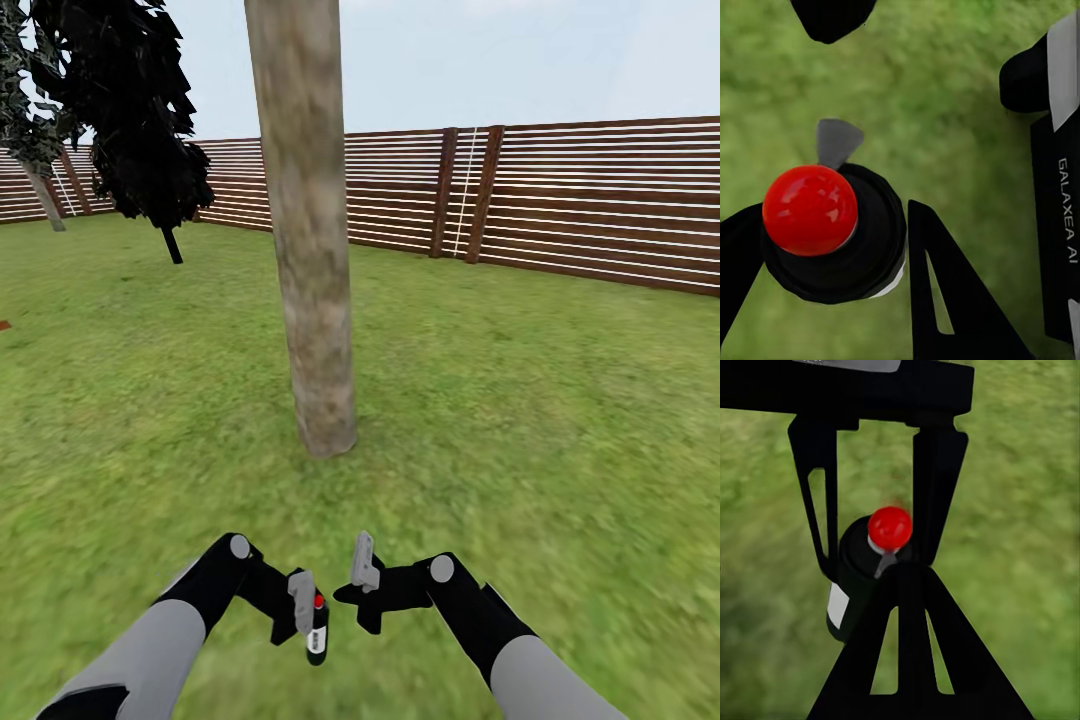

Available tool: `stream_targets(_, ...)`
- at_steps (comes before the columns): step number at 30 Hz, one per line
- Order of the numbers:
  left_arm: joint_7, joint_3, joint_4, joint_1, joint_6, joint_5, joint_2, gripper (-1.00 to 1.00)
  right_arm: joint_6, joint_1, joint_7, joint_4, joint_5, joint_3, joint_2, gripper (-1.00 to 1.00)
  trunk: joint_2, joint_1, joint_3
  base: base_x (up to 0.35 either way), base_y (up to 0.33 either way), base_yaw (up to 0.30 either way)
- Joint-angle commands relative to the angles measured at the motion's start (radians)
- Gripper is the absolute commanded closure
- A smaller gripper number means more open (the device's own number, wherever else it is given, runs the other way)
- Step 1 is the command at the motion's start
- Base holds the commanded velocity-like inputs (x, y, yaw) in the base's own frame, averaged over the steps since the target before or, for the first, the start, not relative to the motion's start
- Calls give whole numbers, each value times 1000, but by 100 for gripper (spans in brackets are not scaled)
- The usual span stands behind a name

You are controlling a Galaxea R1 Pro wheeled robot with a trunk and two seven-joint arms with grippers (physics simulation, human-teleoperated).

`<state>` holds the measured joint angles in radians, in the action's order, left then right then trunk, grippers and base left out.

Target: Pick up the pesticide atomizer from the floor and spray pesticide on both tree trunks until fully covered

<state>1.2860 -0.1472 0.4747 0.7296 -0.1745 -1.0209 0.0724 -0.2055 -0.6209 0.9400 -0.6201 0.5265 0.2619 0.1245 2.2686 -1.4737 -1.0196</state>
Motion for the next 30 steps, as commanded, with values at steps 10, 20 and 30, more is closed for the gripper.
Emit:
stream_targets(10,3,-9,1,1,-11,-8,10,100,-8,0,0,-1,10,-1,0,100,0,0,-1,0,0,0)
stream_targets(20,3,-9,1,1,-11,-6,15,100,-8,0,-1,-1,10,-1,0,100,0,0,-1,0,0,0)
stream_targets(30,3,-9,1,1,-11,-2,27,100,-8,0,-1,0,10,0,0,100,0,0,-1,0,0,0)
